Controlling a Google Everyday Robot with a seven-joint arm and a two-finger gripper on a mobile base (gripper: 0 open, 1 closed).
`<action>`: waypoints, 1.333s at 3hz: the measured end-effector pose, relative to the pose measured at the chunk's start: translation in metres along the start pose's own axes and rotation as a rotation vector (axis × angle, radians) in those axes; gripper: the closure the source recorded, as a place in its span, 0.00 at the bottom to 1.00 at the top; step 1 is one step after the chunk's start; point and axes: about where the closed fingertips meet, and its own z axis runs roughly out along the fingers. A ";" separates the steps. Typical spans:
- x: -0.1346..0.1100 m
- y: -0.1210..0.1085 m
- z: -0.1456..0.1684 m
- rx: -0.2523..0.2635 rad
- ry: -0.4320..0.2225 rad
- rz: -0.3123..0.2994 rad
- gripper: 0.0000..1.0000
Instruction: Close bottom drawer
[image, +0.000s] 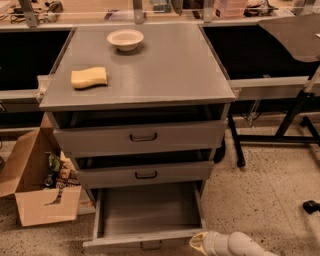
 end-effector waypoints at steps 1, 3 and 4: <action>0.002 0.000 0.003 0.020 -0.009 0.038 1.00; -0.001 -0.026 0.026 0.156 -0.113 0.175 1.00; -0.012 -0.043 0.037 0.178 -0.172 0.178 1.00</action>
Offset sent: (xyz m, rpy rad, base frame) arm 0.0332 -0.0030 -0.0214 0.1376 -0.0709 -0.3220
